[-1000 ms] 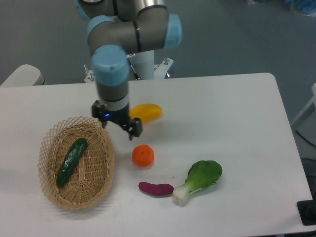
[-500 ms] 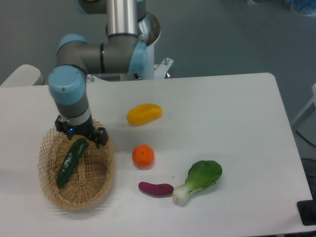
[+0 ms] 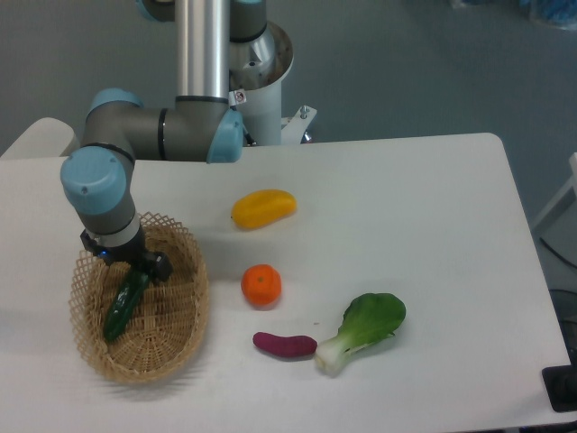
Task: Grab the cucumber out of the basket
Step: 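Lower the gripper onto the cucumber and close it around it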
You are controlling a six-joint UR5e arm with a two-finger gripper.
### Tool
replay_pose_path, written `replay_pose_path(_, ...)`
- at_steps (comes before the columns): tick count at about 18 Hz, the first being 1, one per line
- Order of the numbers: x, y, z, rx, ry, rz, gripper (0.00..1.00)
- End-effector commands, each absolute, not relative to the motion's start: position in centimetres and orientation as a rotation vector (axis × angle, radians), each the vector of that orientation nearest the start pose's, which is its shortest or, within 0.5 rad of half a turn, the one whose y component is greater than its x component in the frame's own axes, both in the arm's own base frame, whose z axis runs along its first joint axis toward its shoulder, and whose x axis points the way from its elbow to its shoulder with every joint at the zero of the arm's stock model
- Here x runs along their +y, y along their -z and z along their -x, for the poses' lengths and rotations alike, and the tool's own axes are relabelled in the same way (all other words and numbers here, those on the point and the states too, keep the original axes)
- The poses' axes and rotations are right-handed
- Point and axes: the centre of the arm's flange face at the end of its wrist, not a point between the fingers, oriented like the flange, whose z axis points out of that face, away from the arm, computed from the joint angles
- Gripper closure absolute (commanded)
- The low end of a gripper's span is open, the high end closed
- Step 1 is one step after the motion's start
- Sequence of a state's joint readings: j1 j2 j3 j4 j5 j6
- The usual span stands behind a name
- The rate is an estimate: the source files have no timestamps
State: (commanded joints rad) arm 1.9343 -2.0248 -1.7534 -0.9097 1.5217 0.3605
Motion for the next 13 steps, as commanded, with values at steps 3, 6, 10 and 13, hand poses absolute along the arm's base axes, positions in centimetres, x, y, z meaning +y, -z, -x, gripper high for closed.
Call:
replay_pose_path(3, 61.58, -20.40, 8.66, -0.004, 0.060, 3.108, 0.00)
replay_pose_path(6, 61.71, -20.33, 8.61, -0.002, 0.057, 3.104, 0.00)
replay_pose_path(10, 61.89, -20.37, 8.70, -0.004, 0.053, 3.101, 0.12)
replay_pose_path(13, 61.92, -20.43, 8.82, -0.016, 0.050, 3.100, 0.49)
